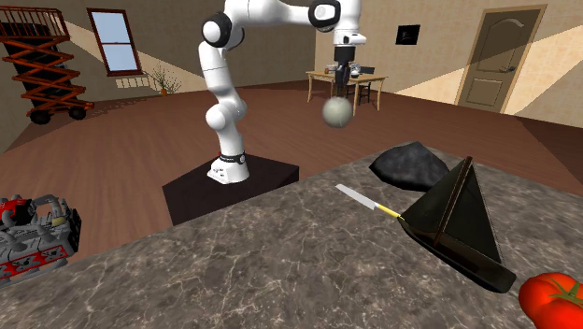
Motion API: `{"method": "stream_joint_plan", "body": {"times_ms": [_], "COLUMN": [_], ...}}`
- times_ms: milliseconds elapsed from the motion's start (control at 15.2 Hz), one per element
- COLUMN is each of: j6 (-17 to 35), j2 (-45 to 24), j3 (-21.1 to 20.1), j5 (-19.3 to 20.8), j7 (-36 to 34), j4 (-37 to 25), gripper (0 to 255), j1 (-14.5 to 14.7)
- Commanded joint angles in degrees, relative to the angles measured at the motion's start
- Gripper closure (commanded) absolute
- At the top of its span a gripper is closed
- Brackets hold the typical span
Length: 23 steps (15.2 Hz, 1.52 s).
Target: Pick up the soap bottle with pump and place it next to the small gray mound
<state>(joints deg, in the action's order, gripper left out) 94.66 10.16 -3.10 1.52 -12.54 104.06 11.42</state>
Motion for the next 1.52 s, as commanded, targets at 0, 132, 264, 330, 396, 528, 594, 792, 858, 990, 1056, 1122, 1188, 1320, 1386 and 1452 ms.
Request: {"method": "stream_joint_plan", "body": {"times_ms": [0,132,264,330,396,528,594,792,858,990,1056,1122,1188,1320,1386,1452], "j6": [1.47,3.03,4.58,5.36,6.13,7.67,8.44,10.75,11.52,13.05,13.82,14.59,15.36,16.89,17.66,18.43], "j2": [0.18,0.37,0.52,0.57,0.61,0.66,0.66,0.6,0.55,0.42,0.34,0.24,0.13,-0.12,-0.27,-0.43], "j3": [-0.03,-0.03,-0.03,-0.03,-0.03,-0.03,-0.03,-0.04,-0.04,-0.04,-0.05,-0.05,-0.05,-0.06,-0.07,-0.07], "j5": [-0.01,-0.02,-0.02,-0.02,-0.02,-0.01,-0.01,0.01,0.02,0.04,0.05,0.06,0.08,0.1,0.12,0.14], "j7": [-0.11,-0.15,-0.19,-0.21,-0.23,-0.28,-0.3,-0.37,-0.4,-0.45,-0.48,-0.51,-0.54,-0.6,-0.63,-0.66], "j4": [1.59,3.35,5.05,5.88,6.69,8.28,9.05,11.29,12.01,13.42,14.1,14.78,15.44,16.72,17.34,17.96], "gripper": [255,255,255,255,255,255,255,255,255,255,255,255,255,255,255,255], "j1": [0.03,0.03,0.03,0.03,0.04,0.04,0.04,0.04,0.04,0.05,0.05,0.05,0.05,0.04,0.04,0.04]}}
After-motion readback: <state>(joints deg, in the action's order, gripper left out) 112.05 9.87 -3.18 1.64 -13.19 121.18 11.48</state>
